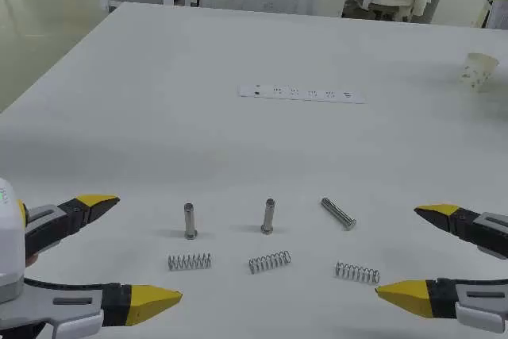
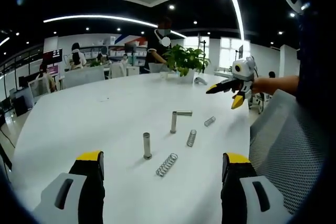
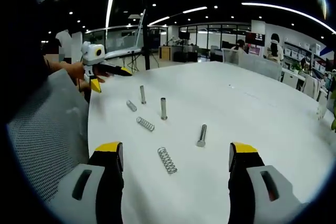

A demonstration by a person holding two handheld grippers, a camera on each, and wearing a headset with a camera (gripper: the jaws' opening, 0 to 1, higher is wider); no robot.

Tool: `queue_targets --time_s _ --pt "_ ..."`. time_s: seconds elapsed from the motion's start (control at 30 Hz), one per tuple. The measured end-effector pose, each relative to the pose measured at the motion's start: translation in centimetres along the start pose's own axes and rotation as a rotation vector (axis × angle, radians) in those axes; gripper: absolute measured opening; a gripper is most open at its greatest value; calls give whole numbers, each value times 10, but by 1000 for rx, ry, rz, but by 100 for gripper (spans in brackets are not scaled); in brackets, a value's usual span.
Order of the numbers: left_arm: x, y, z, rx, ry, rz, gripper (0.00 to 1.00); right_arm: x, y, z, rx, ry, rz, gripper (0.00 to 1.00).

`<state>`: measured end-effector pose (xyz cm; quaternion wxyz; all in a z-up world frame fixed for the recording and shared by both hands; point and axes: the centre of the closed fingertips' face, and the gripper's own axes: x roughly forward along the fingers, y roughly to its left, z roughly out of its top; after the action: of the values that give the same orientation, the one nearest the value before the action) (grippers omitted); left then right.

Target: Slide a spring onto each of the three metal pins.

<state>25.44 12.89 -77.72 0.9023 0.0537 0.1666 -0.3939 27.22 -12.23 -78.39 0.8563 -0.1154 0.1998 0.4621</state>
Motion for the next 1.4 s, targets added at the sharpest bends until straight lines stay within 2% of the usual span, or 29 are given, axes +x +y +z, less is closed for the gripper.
queue_targets --time_s 1.4 --pt "-1 1 -1 -3 3 4 88 2 0 -2 -15 26 3 81"
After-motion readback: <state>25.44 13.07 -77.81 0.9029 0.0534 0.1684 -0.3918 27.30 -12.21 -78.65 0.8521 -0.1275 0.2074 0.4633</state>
